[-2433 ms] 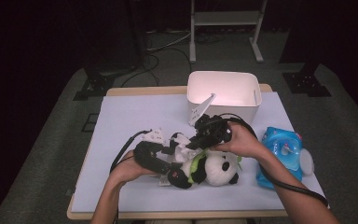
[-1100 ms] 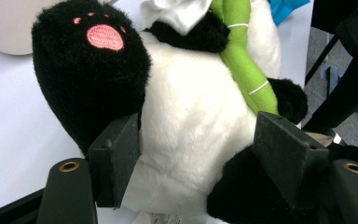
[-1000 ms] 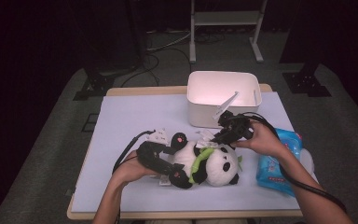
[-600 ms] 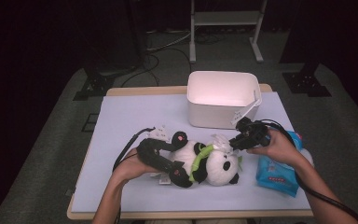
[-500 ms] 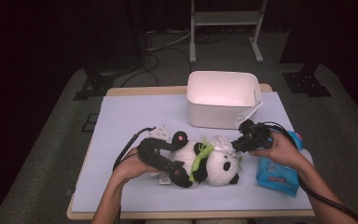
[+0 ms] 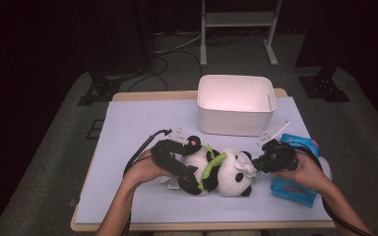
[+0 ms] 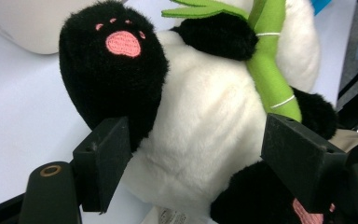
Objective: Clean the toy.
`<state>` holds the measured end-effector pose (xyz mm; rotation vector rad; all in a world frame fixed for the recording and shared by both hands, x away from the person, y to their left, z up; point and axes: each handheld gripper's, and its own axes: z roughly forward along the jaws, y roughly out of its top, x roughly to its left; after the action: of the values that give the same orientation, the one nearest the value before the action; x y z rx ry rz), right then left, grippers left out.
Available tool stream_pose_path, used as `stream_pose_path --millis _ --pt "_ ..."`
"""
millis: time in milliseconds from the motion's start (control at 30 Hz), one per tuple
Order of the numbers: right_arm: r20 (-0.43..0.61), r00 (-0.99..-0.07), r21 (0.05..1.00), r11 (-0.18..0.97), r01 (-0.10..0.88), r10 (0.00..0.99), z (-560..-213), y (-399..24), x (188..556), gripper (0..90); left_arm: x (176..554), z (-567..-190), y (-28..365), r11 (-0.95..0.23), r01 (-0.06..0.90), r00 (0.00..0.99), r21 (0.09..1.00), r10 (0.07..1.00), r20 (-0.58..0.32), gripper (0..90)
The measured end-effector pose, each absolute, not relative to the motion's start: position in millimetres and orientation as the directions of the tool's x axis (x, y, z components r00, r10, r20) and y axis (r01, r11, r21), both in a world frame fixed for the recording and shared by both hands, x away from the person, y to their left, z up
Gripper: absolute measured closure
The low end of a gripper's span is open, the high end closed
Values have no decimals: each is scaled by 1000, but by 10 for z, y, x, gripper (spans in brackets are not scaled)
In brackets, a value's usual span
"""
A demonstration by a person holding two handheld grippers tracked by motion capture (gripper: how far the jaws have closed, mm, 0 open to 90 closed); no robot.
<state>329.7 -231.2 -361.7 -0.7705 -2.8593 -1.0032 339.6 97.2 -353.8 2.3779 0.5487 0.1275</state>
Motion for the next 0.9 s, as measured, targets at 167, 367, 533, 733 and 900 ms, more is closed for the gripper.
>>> stream_pose_path --millis 167,367,533,733,900 --pt "167 -879 594 666 451 447 -3682 -2369 3246 800 3427 -3543 948 -680 363 900 637 433 -51 231" --pt "165 -876 593 664 455 454 -3745 -2417 3217 799 3464 -3538 943 -680 370 898 633 437 -55 232" --pt "137 -878 584 679 445 458 -3715 -2399 3146 798 3465 -3508 965 -679 359 899 640 436 -41 232" --pt "109 -897 595 694 404 429 -3598 -2281 3070 798 3433 -3456 1007 -663 337 902 669 431 -27 232" --pt "72 -927 580 741 340 369 -3503 -1951 3034 795 3398 -3445 1061 -649 331 901 684 434 -24 231"
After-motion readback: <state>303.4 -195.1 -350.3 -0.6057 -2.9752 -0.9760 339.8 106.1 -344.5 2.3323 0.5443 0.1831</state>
